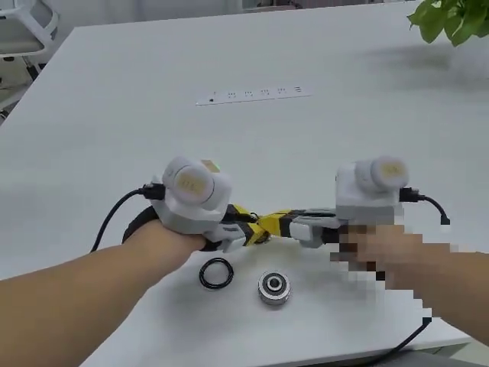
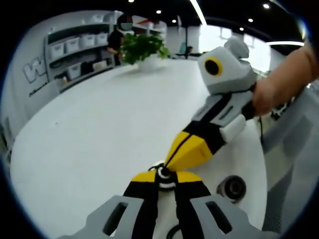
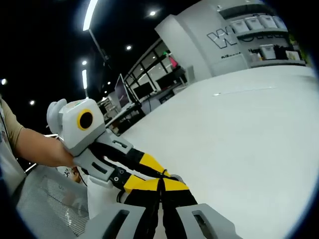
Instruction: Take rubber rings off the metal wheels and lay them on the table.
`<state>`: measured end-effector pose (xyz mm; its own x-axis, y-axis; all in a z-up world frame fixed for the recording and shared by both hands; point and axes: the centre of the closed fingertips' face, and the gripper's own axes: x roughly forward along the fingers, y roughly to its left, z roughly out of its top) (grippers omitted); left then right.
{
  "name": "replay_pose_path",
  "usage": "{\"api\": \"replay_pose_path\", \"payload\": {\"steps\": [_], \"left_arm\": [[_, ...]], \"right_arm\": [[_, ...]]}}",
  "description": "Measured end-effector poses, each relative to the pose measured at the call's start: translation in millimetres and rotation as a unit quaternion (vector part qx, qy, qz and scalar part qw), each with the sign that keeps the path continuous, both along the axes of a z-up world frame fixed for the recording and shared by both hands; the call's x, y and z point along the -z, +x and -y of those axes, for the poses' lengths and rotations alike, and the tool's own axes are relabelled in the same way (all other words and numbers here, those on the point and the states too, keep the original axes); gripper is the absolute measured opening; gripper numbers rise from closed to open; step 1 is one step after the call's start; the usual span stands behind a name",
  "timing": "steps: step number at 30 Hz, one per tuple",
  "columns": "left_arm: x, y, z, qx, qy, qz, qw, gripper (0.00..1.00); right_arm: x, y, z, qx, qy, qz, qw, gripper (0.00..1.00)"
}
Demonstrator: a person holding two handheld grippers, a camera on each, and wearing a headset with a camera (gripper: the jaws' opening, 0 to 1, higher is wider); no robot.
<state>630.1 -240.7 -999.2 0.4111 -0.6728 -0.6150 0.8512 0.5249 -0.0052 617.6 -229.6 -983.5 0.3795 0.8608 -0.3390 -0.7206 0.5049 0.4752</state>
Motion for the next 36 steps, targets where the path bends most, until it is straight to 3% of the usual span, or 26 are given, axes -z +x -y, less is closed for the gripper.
{"api": "replay_pose_path", "payload": {"steps": [2, 3, 7, 18, 23, 28, 36], "left_arm": [[0.1, -0.4, 0.1, 0.001, 0.001, 0.002, 1.0, 0.11], [0.0, -0.3, -0.1, 0.0, -0.002, 0.001, 1.0, 0.11], [0.1, -0.5, 0.2, -0.004, -0.006, -0.001, 1.0, 0.12], [-1.3, -4.5, -0.4, -0.002, -0.006, -0.012, 0.9999, 0.19], [-11.4, -9.2, -5.2, 0.002, -0.013, -0.008, 0.9999, 0.22], [-25.8, -13.6, -16.0, -0.001, -0.024, -0.003, 0.9997, 0.33], [-55.2, -29.9, -35.5, -0.004, -0.044, 0.019, 0.9989, 0.43]], "right_arm": [[2.3, -1.7, 2.7, 0.006, 0.01, -0.011, 0.9999, 0.0], [8.8, 6.8, 8.1, 0.009, 0.01, -0.014, 0.9998, 0.0], [13.0, 10.7, 16.6, 0.023, 0.0, -0.014, 0.9996, 0.0], [4.3, 4.3, 16.7, 0.03, 0.007, -0.019, 0.9993, 0.0], [-0.6, 4.0, 15.4, 0.027, 0.009, -0.019, 0.9994, 0.0], [-13.5, 1.4, 12.3, 0.028, 0.022, -0.016, 0.9992, 0.0], [-26.2, -4.7, 4.6, 0.014, 0.035, -0.012, 0.9992, 0.0]]}}
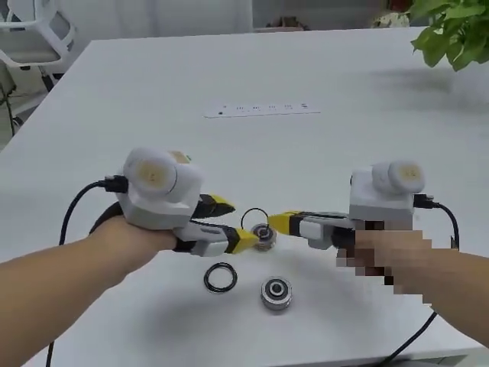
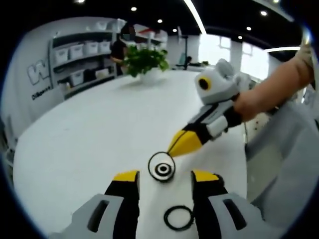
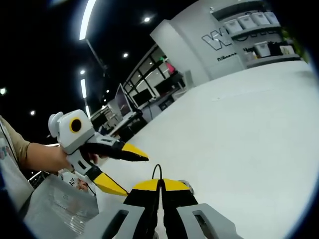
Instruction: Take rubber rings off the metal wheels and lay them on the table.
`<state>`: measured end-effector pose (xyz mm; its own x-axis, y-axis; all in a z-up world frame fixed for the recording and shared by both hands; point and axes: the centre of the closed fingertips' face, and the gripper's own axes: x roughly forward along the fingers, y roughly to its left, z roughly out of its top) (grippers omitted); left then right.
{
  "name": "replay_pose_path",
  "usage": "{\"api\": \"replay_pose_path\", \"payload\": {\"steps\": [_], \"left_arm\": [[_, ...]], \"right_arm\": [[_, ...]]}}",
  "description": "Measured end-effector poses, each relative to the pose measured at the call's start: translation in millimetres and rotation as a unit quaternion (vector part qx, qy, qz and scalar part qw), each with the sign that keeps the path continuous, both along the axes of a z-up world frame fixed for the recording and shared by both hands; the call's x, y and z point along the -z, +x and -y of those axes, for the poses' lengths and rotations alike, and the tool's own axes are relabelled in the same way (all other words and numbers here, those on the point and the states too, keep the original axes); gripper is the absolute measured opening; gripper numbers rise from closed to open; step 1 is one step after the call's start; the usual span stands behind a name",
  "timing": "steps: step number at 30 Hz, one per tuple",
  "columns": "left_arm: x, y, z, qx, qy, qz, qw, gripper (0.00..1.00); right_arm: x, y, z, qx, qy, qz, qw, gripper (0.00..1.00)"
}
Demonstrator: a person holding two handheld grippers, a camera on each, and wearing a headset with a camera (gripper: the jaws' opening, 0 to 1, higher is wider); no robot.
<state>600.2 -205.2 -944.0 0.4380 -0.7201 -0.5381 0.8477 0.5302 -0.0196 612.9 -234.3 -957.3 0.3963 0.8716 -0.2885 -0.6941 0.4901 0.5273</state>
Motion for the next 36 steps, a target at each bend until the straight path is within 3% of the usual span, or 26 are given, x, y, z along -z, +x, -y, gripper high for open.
{"api": "replay_pose_path", "payload": {"steps": [10, 17, 25, 36], "left_arm": [[-28.1, -22.0, -24.5, -0.006, -0.027, 0.014, 0.9995, 0.57], [-40.4, -38.9, -40.8, -0.018, -0.044, 0.016, 0.9987, 0.63], [-43.8, -52.7, -59.7, -0.02, -0.033, 0.026, 0.9989, 0.68], [-39.2, -62.3, -82.5, -0.039, -0.024, 0.025, 0.9986, 0.72]], "right_arm": [[-10.2, -15.2, -12.8, -0.03, 0.003, 0.003, 0.9995, 0.0], [-7.2, -30.8, -25.4, -0.062, -0.011, -0.001, 0.998, 0.0], [1.8, -44.9, -41.8, -0.098, -0.033, -0.007, 0.9946, 0.0], [19.0, -52.8, -56.8, -0.125, -0.067, -0.017, 0.9898, 0.0]]}}
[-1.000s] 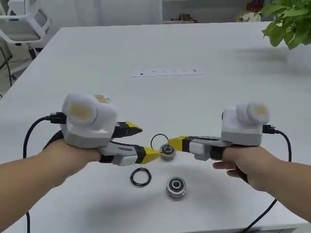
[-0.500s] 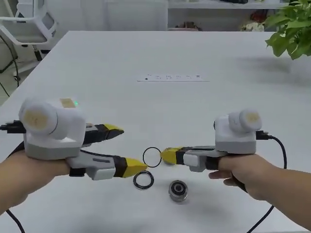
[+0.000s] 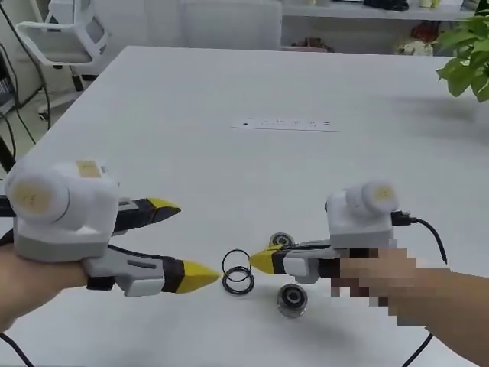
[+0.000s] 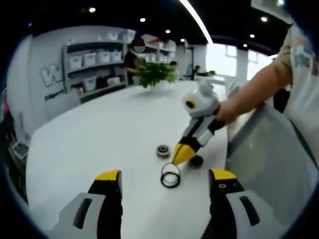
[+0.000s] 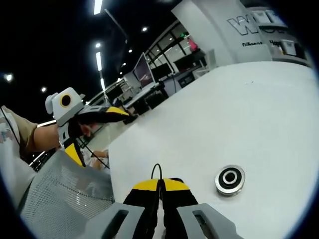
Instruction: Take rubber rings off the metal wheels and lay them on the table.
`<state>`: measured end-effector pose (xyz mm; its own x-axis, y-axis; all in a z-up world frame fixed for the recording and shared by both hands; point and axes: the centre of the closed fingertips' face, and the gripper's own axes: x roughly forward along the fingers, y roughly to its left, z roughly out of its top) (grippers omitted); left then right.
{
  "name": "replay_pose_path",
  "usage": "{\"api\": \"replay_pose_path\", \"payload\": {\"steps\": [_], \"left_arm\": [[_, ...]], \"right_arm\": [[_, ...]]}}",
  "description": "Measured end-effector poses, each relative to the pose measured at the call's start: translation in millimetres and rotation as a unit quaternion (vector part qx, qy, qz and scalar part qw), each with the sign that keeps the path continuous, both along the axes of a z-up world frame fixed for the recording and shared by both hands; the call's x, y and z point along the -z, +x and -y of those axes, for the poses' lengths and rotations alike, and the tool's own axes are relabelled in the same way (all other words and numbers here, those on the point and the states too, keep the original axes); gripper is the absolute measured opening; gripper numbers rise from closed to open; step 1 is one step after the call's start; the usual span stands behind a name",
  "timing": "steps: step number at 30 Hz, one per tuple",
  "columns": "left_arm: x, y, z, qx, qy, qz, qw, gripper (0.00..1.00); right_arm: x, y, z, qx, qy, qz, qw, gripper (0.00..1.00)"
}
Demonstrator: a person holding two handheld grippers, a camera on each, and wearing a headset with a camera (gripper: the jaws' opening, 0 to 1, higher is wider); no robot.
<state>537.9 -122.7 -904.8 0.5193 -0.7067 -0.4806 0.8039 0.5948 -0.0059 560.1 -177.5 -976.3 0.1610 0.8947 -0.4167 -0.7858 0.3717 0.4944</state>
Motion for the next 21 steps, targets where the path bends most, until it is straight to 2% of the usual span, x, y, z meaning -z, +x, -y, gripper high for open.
{"api": "replay_pose_path", "payload": {"steps": [4, 11, 21], "left_arm": [[1.3, -2.0, -5.2, -0.01, -0.006, -0.007, 0.9999, 0.72], [2.2, -4.0, -9.5, -0.015, -0.004, -0.008, 0.9998, 0.73], [6.1, -7.3, -7.0, -0.012, -0.004, -0.015, 0.9998, 0.73]], "right_arm": [[7.4, -2.5, -1.9, -0.009, -0.016, 0.001, 0.9998, 0.0], [16.9, -0.9, -1.2, -0.009, -0.034, 0.003, 0.9994, 0.0], [26.9, 0.3, 2.1, -0.016, -0.062, 0.016, 0.9978, 0.0]]}}
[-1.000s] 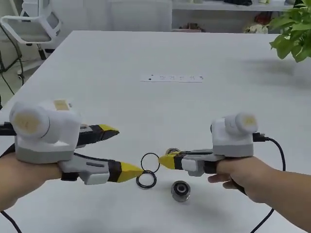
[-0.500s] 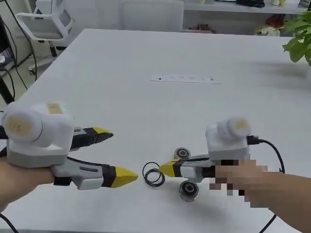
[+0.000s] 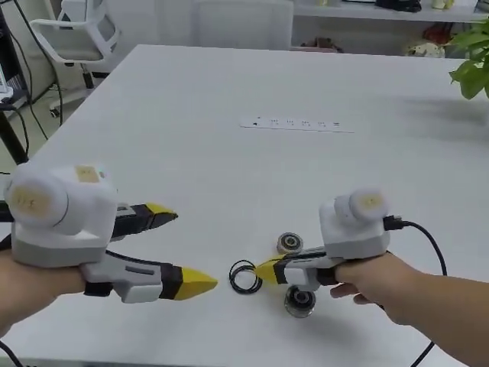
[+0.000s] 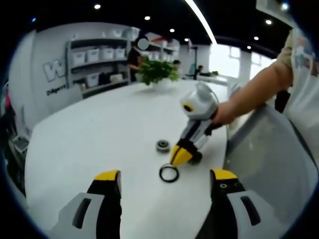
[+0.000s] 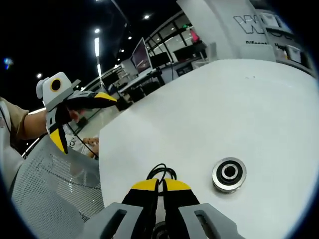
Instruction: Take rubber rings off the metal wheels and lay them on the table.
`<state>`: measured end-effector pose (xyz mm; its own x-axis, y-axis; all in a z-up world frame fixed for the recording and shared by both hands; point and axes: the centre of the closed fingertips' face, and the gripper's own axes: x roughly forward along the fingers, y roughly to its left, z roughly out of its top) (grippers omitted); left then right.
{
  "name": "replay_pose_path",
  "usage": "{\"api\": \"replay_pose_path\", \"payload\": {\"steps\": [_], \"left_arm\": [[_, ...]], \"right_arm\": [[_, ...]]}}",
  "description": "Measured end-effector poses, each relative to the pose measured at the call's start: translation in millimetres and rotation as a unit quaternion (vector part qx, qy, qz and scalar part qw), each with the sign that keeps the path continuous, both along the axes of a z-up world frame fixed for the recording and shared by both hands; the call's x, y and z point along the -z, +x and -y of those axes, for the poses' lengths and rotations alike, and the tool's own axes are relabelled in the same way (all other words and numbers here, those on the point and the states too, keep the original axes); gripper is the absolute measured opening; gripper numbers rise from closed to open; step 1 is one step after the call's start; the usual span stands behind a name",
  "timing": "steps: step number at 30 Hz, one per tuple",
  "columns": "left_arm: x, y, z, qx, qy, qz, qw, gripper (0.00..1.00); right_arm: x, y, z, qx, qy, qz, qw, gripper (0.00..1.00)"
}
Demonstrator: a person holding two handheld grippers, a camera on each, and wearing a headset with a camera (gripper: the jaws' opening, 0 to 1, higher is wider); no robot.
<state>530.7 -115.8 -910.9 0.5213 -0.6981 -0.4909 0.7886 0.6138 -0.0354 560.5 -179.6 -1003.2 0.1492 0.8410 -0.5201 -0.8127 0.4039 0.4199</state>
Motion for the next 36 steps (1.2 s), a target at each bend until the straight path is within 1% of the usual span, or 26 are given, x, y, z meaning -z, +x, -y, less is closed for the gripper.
{"api": "replay_pose_path", "payload": {"steps": [5, 8, 12, 16, 18, 19, 21, 23, 26, 30, 34, 36], "left_arm": [[1.0, -1.4, 1.5, 0.003, 0.002, -0.001, 1.0, 0.74], [1.2, -1.9, 2.1, 0.004, 0.002, -0.002, 1.0, 0.74], [1.4, -2.7, 4.6, 0.007, 0.003, -0.004, 1.0, 0.74], [-0.3, -3.2, 8.2, 0.01, 0.001, -0.004, 0.9999, 0.74], [-1.0, -3.4, 10.0, 0.011, -0.001, -0.006, 0.9999, 0.74], [-1.4, -3.4, 11.0, 0.011, -0.003, -0.007, 0.9999, 0.74], [-2.2, -3.1, 13.7, 0.013, -0.003, -0.007, 0.9999, 0.75], [-3.3, -3.1, 16.6, 0.015, -0.004, -0.006, 0.9999, 0.75], [-4.7, -3.4, 20.5, 0.018, -0.005, -0.006, 0.9998, 0.75], [-5.8, -4.5, 23.4, 0.022, -0.004, -0.005, 0.9997, 0.76], [-5.3, -5.8, 23.4, 0.021, -0.001, -0.006, 0.9998, 0.77], [-5.6, -6.5, 23.1, 0.019, -0.002, -0.007, 0.9998, 0.77]], "right_arm": [[0.6, -0.1, 1.0, -0.001, -0.003, 0.003, 1.0, 0.06], [-2.6, 0.3, 2.3, 0.001, 0.0, 0.004, 1.0, 0.1], [-9.2, 1.6, 4.1, 0.007, 0.007, 0.003, 0.9999, 0.15], [-19.2, 2.7, 6.7, 0.009, 0.015, 0.012, 0.9998, 0.2], [-23.1, 2.4, 9.1, 0.01, 0.016, 0.013, 0.9997, 0.26], [-27.1, 4.3, 10.3, 0.012, 0.021, 0.024, 0.9994, 0.28], [-32.4, 3.8, 13.7, 0.008, 0.022, 0.038, 0.999, 0.29], [-37.0, 3.7, 17.8, 0.009, 0.023, 0.047, 0.9986, 0.3], [-44.1, 4.2, 24.9, 0.009, 0.023, 0.062, 0.9978, 0.35], [-53.2, 3.0, 35.8, 0.006, 0.017, 0.089, 0.9959, 0.4], [-59.7, 0.5, 46.1, 0.007, 0.016, 0.104, 0.9944, 0.44], [-62.5, -0.9, 52.1, 0.007, 0.01, 0.116, 0.9931, 0.46]]}}
